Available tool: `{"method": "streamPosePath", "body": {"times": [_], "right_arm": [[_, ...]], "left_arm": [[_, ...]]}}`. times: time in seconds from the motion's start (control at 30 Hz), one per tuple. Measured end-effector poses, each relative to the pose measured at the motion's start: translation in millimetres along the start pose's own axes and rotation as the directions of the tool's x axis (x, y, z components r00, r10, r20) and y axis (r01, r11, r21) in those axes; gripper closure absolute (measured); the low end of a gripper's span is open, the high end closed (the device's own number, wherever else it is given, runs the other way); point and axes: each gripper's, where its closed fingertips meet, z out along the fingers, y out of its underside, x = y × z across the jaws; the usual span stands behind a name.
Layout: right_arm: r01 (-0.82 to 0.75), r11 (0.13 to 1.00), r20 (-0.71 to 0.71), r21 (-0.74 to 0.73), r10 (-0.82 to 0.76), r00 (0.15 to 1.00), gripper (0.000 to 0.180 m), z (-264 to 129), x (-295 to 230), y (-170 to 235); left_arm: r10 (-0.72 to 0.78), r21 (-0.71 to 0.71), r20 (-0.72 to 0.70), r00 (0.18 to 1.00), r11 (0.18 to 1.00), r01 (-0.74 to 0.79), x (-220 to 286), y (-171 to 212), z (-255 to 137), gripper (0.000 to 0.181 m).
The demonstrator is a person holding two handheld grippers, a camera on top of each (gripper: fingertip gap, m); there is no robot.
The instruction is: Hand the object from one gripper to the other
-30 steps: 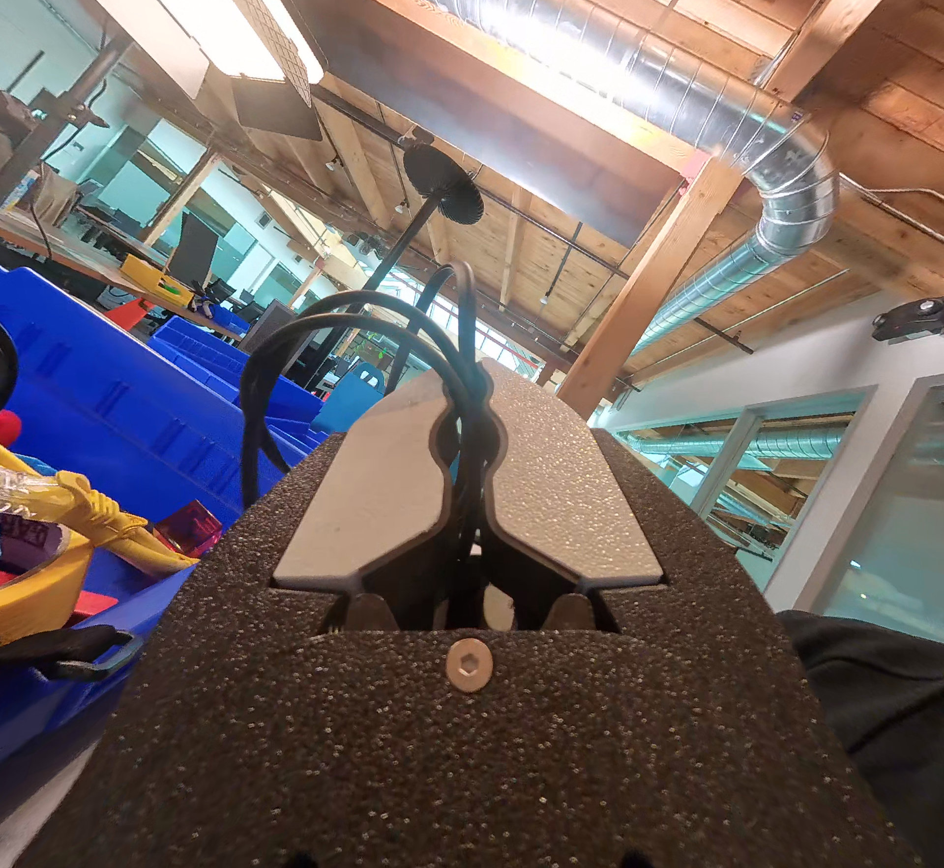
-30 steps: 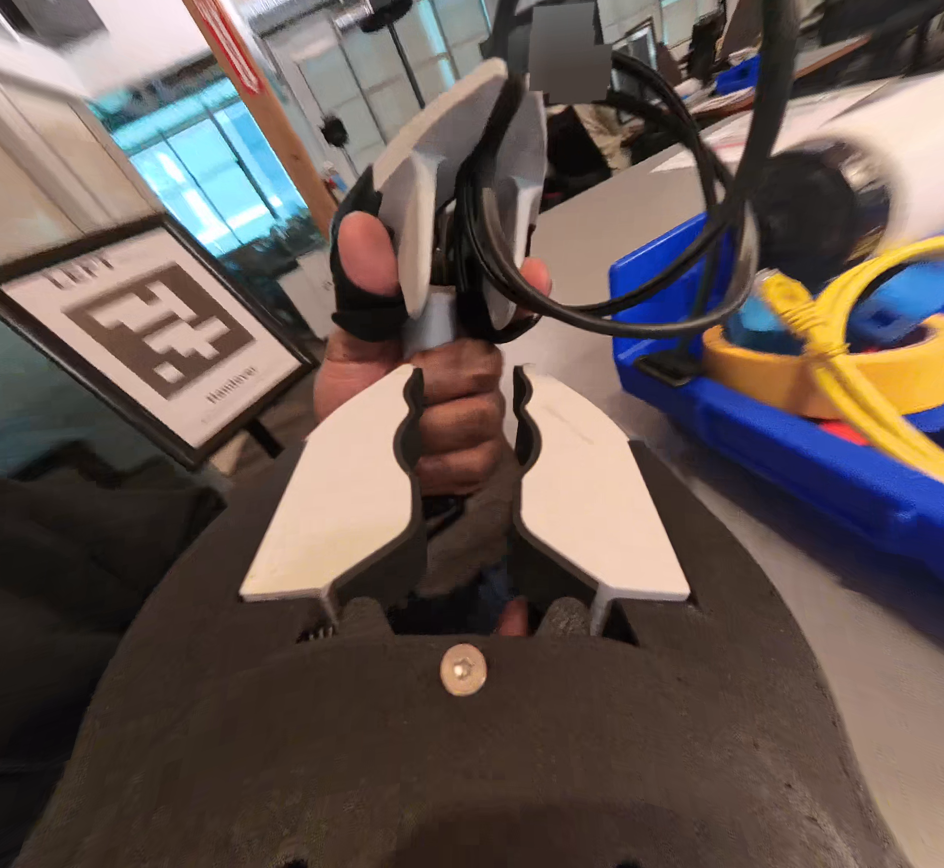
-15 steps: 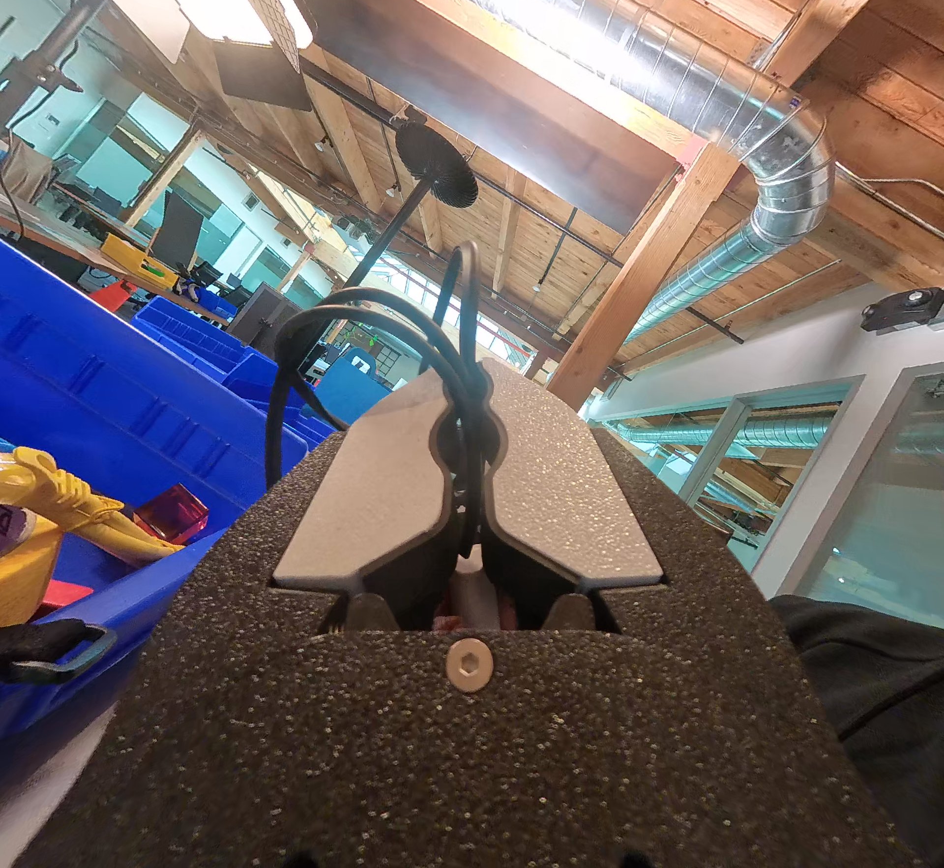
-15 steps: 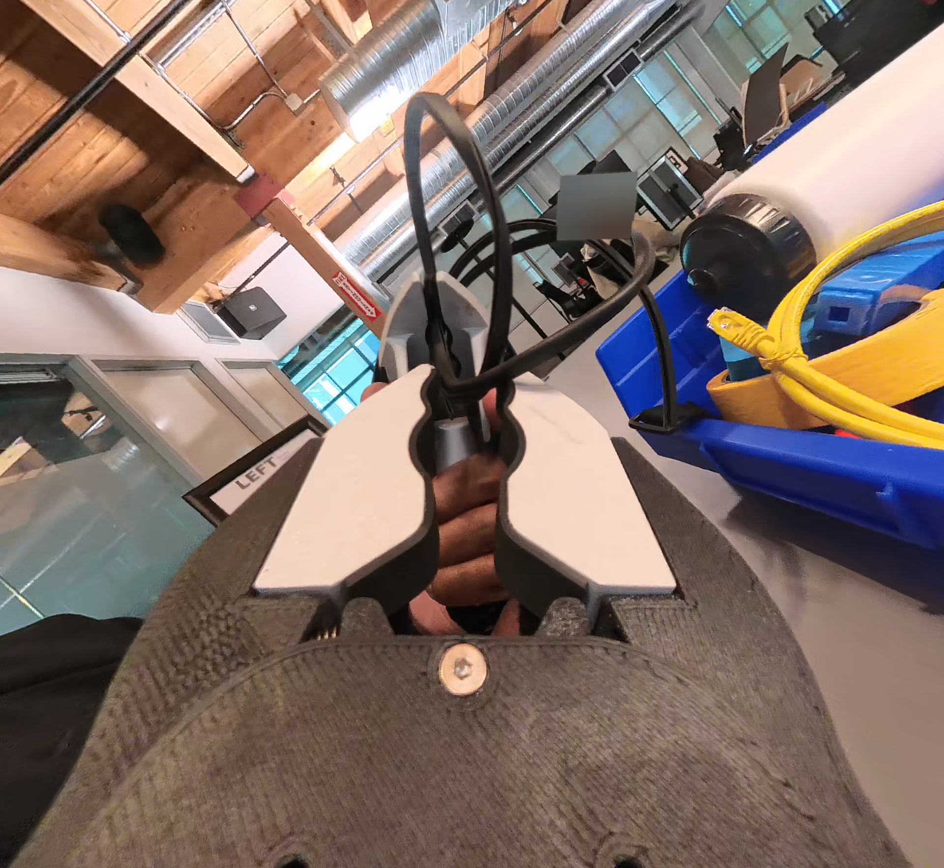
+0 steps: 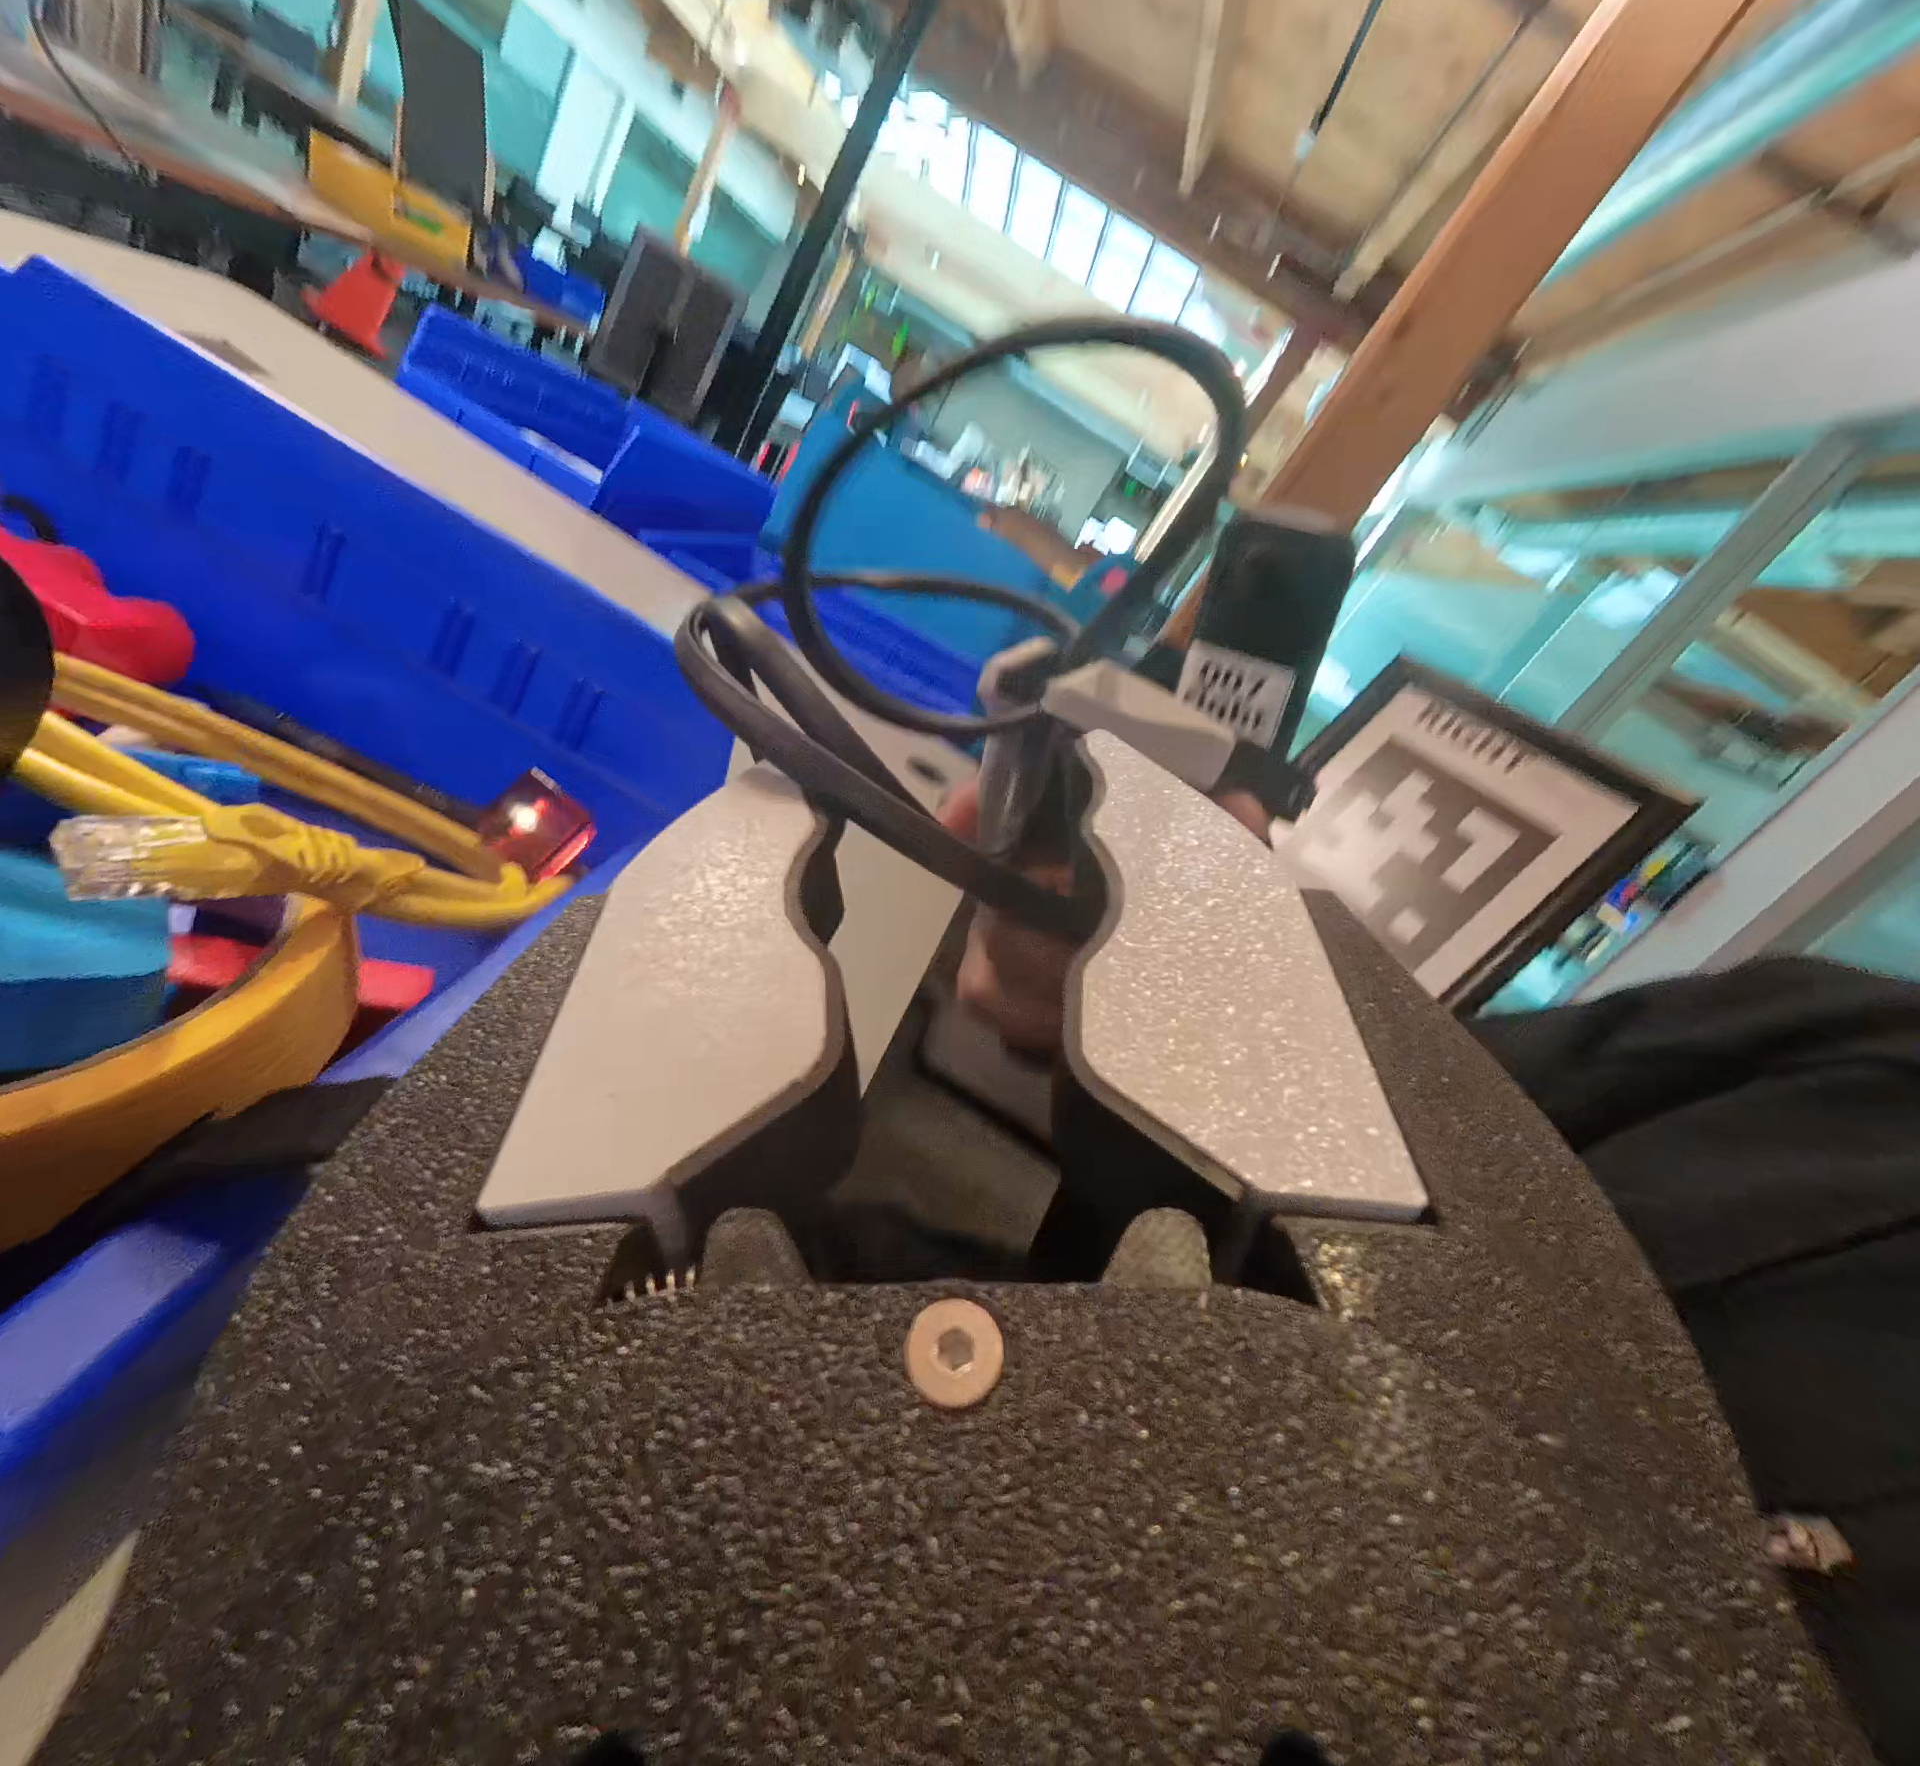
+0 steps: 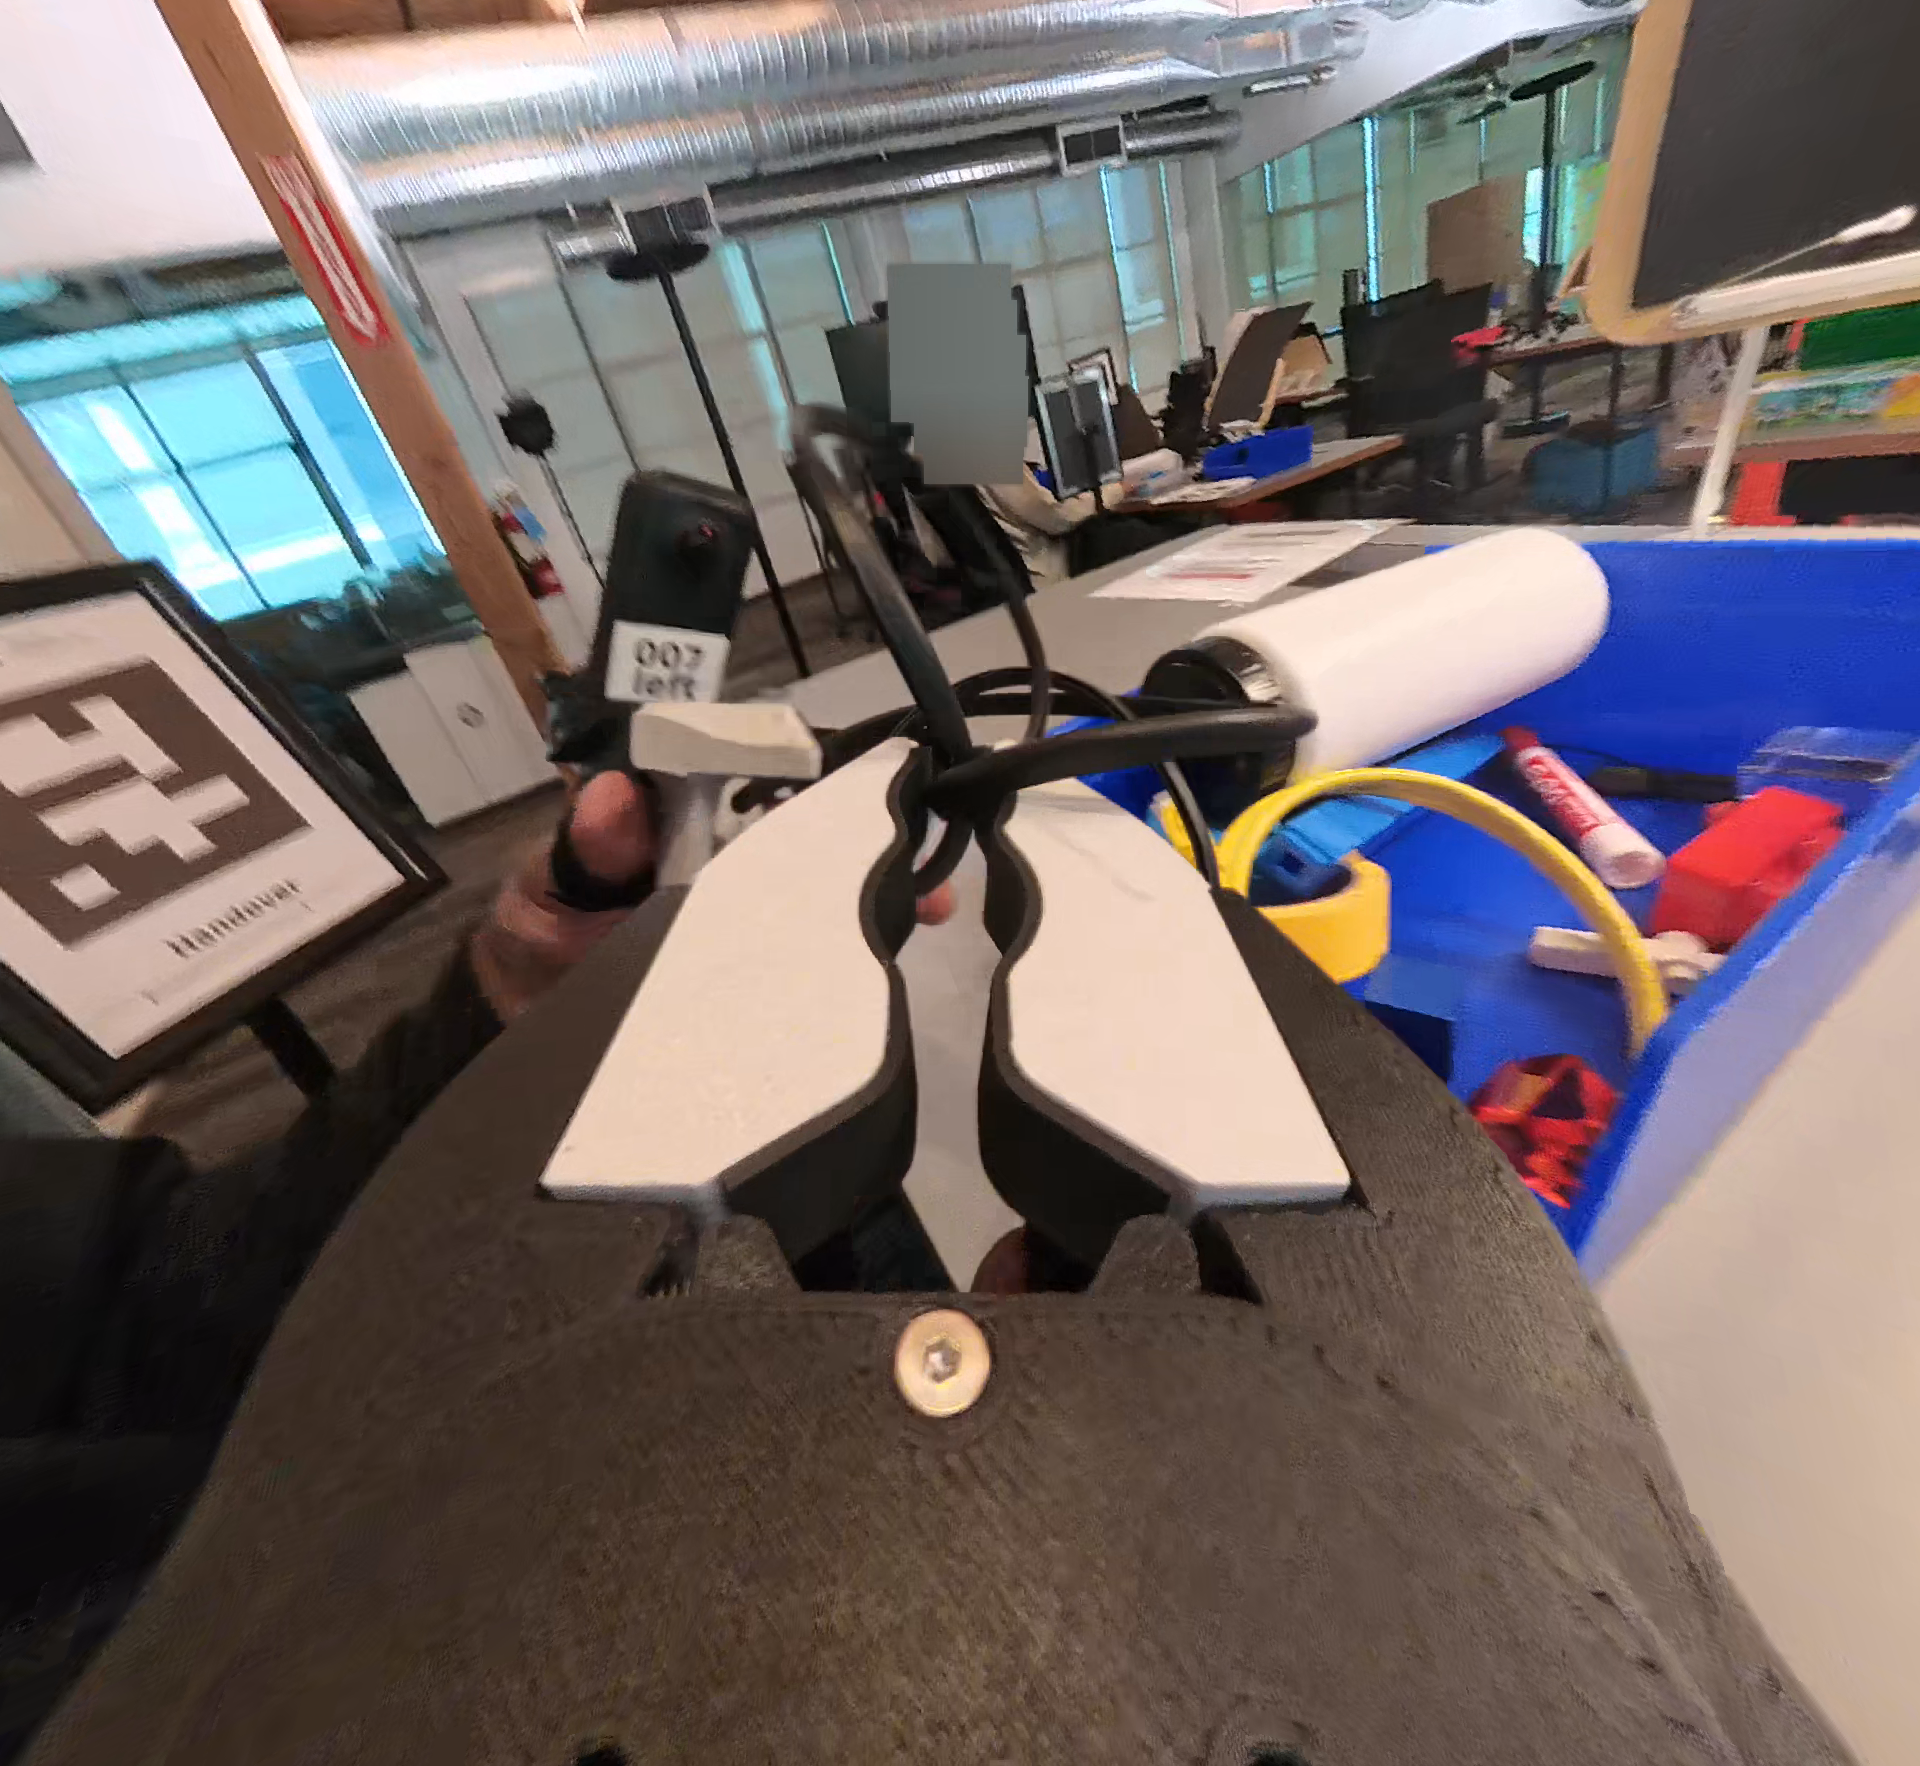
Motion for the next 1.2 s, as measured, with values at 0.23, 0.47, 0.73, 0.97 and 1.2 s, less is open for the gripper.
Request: {"method": "streamPosePath", "body": {"times": [0.23, 0.47, 0.73, 0.97, 1.2], "right_arm": [[0.105, 0.983, 0.037, -0.149, -0.101, 0.994, 0.172, -15.2, 0.4, -0.8], [0.148, 0.976, 0.136, -0.157, -0.127, 0.983, 0.172, -23.3, -17.1, -6.2], [0.098, 0.952, 0.416, -0.291, 0.033, 0.909, 0.172, -41.8, -59.1, 10.0], [0.156, 0.88, 0.512, -0.448, 0.11, 0.852, 0.172, -51.5, -71.0, 46.6], [0.451, 0.76, 0.729, -0.469, 0.044, 0.683, 0.172, -80.8, -109.3, 91.8]], "left_arm": [[0.159, -0.222, 0.136, 0.978, 0.967, -0.126, -5.5, 13.4, -18.0, 0.126], [0.139, -0.304, 0.129, 0.982, 0.948, -0.094, -11.2, 29.2, -18.7, 0.124], [0.182, -0.414, -0.004, 0.983, 0.895, -0.167, 3.6, 55.9, -12.2, 0.108], [0.249, -0.404, -0.204, 0.947, 0.86, -0.313, 42.6, 60.8, -18.8, 0.093], [0.342, -0.471, -0.214, 0.915, 0.785, -0.403, 44.1, 76.8, -17.3, 0.094]]}}
